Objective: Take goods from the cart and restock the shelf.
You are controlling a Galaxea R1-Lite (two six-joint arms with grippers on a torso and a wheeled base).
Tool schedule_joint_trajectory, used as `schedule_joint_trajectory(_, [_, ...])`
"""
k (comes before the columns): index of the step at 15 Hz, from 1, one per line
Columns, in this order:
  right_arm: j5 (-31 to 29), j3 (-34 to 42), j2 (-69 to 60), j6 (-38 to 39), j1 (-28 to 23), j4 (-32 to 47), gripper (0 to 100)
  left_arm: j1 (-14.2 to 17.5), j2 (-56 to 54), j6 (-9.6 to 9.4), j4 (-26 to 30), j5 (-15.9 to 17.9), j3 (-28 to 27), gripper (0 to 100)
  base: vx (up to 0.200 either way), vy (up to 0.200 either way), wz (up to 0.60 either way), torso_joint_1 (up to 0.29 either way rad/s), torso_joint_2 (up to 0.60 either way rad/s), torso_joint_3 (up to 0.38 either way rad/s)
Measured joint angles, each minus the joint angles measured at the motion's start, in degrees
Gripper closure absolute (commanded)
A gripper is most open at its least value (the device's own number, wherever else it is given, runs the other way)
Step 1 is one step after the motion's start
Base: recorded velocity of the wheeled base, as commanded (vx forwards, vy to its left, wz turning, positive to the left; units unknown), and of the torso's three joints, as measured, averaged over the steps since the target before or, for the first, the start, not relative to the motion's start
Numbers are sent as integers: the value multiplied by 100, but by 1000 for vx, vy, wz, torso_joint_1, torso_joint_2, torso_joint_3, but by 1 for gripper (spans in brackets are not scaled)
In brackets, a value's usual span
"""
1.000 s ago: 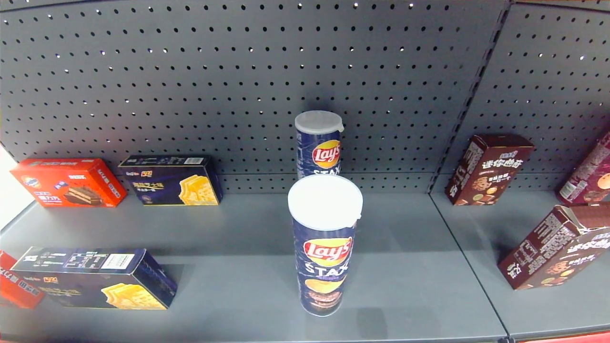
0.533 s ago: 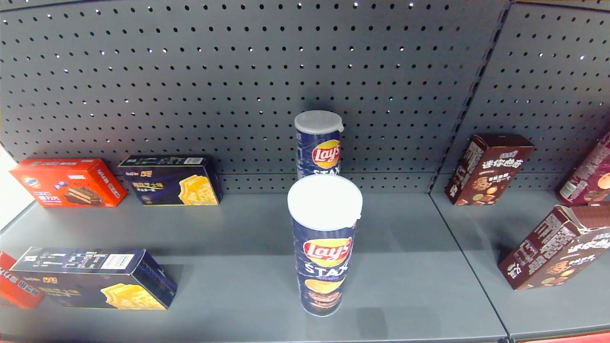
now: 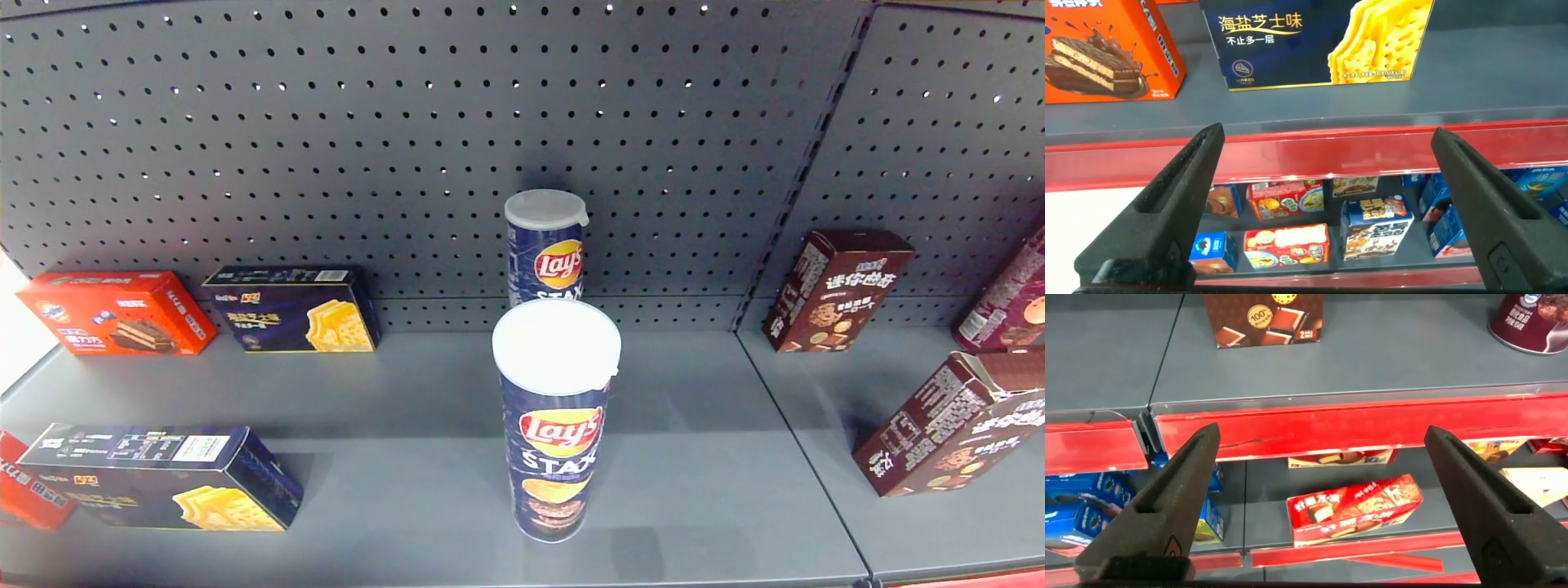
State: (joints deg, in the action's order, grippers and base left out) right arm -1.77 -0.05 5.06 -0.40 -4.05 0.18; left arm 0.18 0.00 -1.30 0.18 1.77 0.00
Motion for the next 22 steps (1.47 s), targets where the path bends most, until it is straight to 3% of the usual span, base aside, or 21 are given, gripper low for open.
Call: schedule_joint_trajectory(22, [0, 5, 9, 7, 2, 0, 0, -2, 0, -4, -2, 0, 0, 0, 0, 0, 27, 0, 0, 0])
